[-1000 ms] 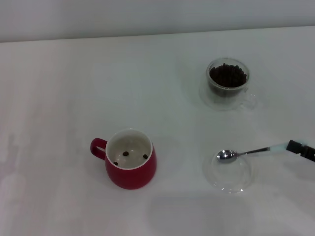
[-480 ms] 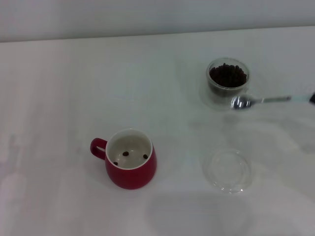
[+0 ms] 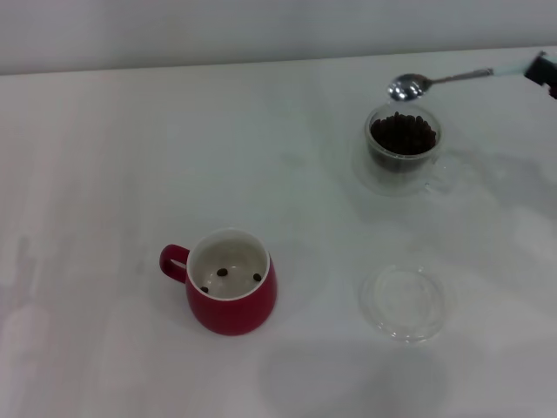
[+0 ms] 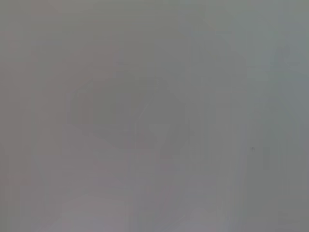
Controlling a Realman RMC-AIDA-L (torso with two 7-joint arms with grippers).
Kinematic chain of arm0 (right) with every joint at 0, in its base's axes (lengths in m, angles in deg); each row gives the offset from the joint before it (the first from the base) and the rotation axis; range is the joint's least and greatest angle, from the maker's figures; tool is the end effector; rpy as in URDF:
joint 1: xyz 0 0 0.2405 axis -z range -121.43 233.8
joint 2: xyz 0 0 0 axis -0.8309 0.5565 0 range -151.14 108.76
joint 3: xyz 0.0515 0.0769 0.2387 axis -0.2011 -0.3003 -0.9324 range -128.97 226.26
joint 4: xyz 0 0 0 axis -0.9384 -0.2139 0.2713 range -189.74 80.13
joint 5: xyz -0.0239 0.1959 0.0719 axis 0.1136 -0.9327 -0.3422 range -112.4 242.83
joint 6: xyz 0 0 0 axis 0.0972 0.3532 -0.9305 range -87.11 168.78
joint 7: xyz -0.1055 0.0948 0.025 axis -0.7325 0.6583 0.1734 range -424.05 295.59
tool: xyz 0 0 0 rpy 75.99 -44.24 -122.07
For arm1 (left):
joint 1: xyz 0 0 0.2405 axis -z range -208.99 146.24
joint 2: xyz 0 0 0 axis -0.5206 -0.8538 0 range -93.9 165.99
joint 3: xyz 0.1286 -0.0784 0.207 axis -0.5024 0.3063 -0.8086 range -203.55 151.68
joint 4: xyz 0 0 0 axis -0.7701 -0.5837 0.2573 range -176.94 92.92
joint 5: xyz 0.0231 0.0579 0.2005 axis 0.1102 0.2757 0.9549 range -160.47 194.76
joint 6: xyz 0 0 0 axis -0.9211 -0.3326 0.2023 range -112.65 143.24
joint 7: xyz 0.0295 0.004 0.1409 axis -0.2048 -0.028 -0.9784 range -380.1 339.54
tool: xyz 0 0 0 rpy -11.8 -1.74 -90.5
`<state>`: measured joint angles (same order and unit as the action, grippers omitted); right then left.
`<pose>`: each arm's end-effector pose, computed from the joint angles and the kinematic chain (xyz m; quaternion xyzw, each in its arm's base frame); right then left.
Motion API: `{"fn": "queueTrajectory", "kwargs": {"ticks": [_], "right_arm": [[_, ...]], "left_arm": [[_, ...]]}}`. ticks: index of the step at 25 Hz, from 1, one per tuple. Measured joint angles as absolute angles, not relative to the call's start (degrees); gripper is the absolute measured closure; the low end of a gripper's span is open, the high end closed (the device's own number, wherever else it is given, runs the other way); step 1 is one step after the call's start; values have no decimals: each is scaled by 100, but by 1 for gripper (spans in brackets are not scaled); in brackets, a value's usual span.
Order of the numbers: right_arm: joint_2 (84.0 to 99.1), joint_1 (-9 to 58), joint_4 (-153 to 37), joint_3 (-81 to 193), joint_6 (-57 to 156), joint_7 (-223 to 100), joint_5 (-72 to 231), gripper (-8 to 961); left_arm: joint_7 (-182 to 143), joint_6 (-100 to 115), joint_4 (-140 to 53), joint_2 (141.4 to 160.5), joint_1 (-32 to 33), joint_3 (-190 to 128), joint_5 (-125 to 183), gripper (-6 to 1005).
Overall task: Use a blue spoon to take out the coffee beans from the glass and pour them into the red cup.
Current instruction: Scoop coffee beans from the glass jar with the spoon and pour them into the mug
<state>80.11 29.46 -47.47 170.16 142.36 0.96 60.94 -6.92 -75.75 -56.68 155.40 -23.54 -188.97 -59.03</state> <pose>0.3412 0.2891 0.1006 -0.7899 0.3053 0.4519 0.2803 -0.3450 0.2077 -0.0150 -0.6167 -0.2673 -0.4066 0.6188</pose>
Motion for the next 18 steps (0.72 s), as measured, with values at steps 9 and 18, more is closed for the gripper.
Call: {"fn": "queueTrajectory", "kwargs": {"ticks": [9, 18], "right_arm": [[7819, 2493, -4605, 17239, 13720, -690, 6105, 813], [7958, 2369, -4228, 17596, 13177, -858, 6069, 814]], "left_arm": [[-692, -7433, -5650, 15541, -2388, -18897, -5838, 266], [-695, -7288, -5671, 15539, -2352, -18897, -5835, 266]]}}
